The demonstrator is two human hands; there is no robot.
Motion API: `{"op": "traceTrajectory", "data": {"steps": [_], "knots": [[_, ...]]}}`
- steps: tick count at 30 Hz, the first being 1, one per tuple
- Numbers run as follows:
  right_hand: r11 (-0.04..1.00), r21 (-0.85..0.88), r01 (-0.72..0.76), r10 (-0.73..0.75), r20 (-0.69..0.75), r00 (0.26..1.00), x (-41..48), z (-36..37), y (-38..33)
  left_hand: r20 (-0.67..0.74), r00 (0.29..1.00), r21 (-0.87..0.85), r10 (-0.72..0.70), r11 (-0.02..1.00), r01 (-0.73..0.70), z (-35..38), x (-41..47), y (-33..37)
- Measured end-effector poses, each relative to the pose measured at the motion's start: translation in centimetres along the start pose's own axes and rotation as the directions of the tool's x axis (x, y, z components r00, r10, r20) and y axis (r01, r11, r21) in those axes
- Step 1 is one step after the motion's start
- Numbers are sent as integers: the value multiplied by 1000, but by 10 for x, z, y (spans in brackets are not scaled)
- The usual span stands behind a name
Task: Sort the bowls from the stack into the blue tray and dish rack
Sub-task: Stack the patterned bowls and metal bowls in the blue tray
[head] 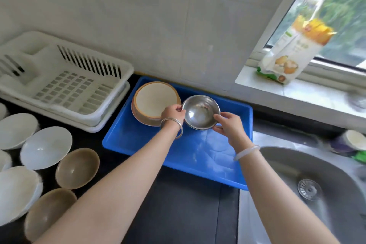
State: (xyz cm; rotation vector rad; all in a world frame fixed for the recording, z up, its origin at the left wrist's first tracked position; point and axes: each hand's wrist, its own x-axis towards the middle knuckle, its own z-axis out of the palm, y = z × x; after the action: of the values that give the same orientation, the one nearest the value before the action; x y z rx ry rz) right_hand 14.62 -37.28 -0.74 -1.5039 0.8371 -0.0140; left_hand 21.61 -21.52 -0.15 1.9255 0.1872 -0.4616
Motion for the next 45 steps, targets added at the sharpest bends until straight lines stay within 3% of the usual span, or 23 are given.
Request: {"op": "traceTrajectory", "data": {"steps": [10, 16, 21, 25, 31, 37, 41, 45], "knots": [[976, -217, -10, -16, -118, 993, 62, 2, -1, -78, 995, 373, 61, 927, -27, 38, 41, 10], [934, -356, 35, -89, -136, 987, 64, 11, 6, -81, 989, 608, 121, 793, -47, 47, 47, 6], [890, -449, 81, -146, -113, 983, 61, 16, 12, -69, 988, 695, 140, 717, -53, 51, 40, 0], [898, -430, 95, -157, -113, 981, 58, 17, 14, -92, 989, 634, 118, 773, -33, 51, 32, -3], [949, -304, 86, -106, -48, 993, 50, 16, 20, -93, 995, 271, 39, 963, -13, 53, 14, -10], [965, -258, 45, -58, -42, 997, 37, 9, 25, 6, 1000, 10, -6, 1000, 6, 35, 4, -20], [950, -296, 101, -130, -77, 989, 13, 5, 26, 31, 1000, 6, 4, 1000, -4, 11, -16, -33], [931, -314, 188, -190, 25, 981, -38, 24, 28, -69, 996, 92, 59, 994, -53, -37, -55, -58]]}}
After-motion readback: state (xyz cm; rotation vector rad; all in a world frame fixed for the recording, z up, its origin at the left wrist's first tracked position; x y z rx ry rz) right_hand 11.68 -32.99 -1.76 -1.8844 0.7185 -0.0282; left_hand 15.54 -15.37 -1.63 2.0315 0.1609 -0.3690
